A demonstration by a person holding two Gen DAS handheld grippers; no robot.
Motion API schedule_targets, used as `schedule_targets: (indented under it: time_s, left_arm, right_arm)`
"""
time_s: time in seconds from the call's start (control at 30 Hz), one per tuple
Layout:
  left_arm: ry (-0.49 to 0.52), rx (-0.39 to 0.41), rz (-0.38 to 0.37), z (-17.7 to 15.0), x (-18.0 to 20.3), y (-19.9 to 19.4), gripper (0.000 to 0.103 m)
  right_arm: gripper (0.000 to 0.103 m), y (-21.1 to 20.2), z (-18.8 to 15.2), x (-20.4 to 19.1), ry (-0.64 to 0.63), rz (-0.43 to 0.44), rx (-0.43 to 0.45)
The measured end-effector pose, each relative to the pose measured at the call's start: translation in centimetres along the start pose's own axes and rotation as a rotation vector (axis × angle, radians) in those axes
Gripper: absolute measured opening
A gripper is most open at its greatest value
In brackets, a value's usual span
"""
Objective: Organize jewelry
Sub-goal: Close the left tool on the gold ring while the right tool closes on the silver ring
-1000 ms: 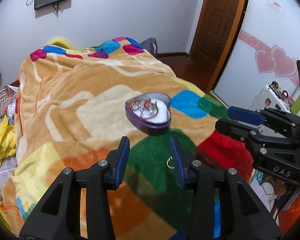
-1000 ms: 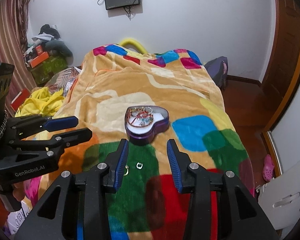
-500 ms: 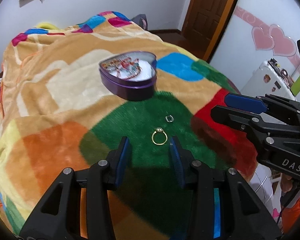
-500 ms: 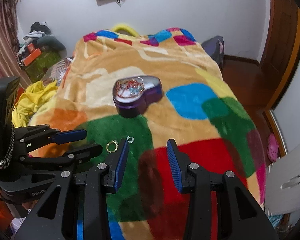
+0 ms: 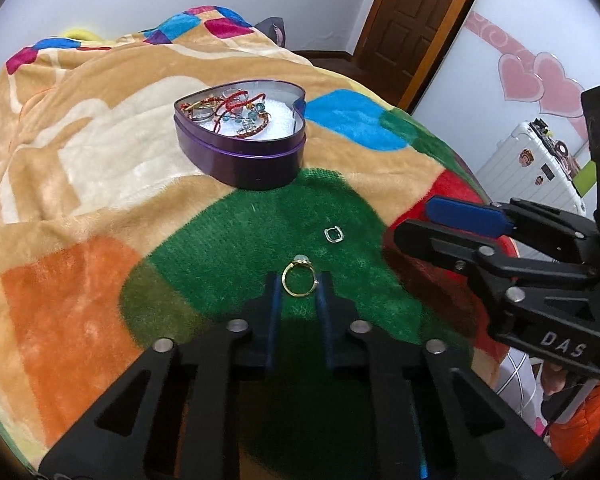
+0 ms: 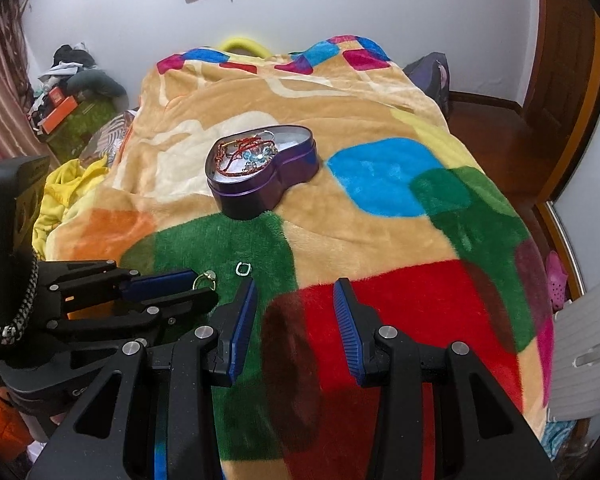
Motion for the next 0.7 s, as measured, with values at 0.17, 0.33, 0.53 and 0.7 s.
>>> schedule_targets:
  time_s: [0.17, 0.33, 0.53, 0.7]
  left_arm:
    - [-0.013, 0.019, 0.010, 0.2, -0.3, -0.7, 0.001]
    - [0.007, 0.022, 0.057, 0.3, -0.9, -1.4, 0.001]
    - [-0.021, 0.049, 0.075, 0.2, -2.6, -2.6, 0.001]
    - [-0.058, 0.039, 0.029, 0.1, -3.0, -2.8, 0.006]
  right_arm:
    - [0.036, 0.5, 0.0, -0.9, -0.018, 0.015, 0.003]
    - [0.036, 1.2, 0.4, -2.2, -0.057, 0.029, -0.001]
    - [0.017, 2.5, 0.4, -3.3, -0.099, 0.034, -0.017]
    - [0.010, 3.0, 0.3, -3.8, -0.123, 0.024, -0.010]
Point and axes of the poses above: each gripper's, at about its wrist camera, not at the fingertips, and y roughly the way its jaws point, x to its right, z to its top, the point moved 5 cm from there along y, roughly the way its jaws point, and after that the axes turned 11 degrees about -z, right-handed, at the moved point
